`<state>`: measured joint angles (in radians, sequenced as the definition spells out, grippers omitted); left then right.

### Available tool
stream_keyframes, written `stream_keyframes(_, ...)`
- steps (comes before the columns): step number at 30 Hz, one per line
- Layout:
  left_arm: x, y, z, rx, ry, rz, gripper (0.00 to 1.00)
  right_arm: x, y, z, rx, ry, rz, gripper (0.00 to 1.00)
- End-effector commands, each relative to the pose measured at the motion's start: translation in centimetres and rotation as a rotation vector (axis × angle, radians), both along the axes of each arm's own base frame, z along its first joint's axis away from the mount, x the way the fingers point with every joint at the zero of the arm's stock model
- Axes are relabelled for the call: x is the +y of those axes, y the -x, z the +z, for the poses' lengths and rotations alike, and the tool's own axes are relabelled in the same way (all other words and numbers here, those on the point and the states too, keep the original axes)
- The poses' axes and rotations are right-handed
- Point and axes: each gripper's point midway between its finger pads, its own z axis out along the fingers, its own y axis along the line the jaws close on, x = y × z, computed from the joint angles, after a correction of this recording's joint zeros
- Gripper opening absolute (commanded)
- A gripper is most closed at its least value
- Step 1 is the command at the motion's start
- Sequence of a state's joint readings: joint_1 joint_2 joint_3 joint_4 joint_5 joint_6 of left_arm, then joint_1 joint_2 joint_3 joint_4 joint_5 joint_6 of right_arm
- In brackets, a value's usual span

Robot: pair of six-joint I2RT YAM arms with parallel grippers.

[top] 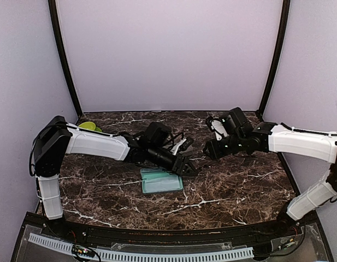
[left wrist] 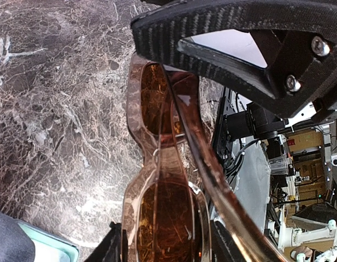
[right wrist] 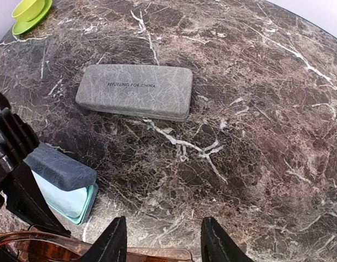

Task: Organize the sunglasses
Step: Fold the right temple of the sunglasses with the sunglasses.

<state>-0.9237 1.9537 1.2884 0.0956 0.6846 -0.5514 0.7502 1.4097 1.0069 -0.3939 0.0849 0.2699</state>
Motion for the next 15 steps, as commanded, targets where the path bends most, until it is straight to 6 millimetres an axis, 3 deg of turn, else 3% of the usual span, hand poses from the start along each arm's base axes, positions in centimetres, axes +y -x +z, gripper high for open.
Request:
stream_keyframes(1, 0.0, 0.4, 2.6, -0.054, 0.06, -0.029, 0.07, -0.7, -0.2, 1.1, -0.04, 0.024, -0.021, 0.48)
stream_keyframes(9, 1.5, 1.2, 1.9, -0.08, 0.054, -0.069, 0.06, -2.1, 0.1, 3.4, -0.041, -0.05, 0.001, 0.53)
stream_keyframes(15, 3.5, 2.5, 2.1, -0.158, 0.035, -0.148, 0.06, -1.1, 2.7, 4.0, 0.013, -0.148, 0.155, 0.63)
